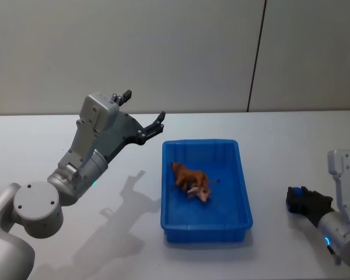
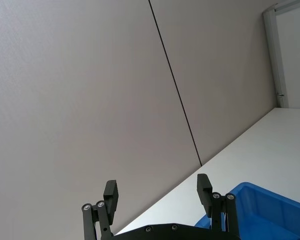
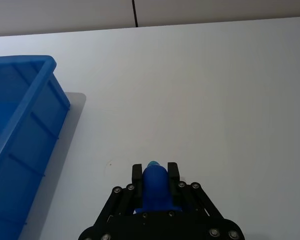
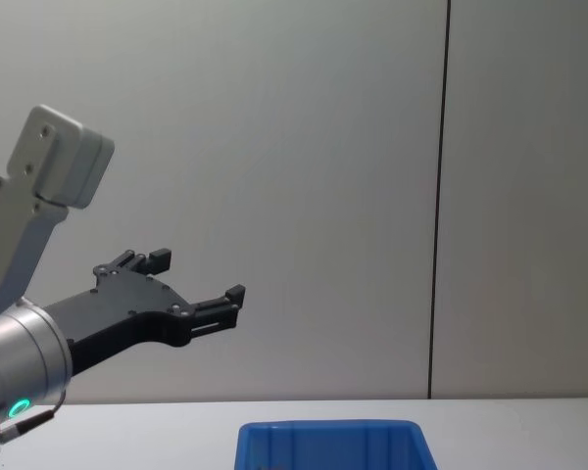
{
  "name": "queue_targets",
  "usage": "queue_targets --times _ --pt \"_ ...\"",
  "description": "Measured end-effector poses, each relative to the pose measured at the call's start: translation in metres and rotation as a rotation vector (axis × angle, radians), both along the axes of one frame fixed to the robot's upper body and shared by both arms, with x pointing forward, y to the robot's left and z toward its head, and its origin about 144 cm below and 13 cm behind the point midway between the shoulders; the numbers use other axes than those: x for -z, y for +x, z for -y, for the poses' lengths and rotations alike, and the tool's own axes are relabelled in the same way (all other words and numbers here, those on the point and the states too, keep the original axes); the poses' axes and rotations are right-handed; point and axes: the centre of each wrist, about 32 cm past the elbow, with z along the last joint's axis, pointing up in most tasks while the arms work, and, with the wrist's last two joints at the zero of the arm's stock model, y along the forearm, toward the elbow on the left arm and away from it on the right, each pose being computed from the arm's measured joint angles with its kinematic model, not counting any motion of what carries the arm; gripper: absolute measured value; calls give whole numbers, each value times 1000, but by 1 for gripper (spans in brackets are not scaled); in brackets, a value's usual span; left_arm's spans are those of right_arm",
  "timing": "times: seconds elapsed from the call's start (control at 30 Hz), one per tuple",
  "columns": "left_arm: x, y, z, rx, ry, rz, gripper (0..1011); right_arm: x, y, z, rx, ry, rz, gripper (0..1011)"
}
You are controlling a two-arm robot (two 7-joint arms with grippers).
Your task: Pick up the two dolls from the table and place them into the box.
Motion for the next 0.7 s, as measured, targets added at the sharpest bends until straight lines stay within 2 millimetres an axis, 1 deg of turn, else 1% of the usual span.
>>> queue_targets --times 0.4,0.7 --pt "0 0 0 0 0 0 1001 -3 4 -4 -18 -1 35 217" --pt "0 0 0 0 0 0 1001 -18 8 -12 -73 9 124 176"
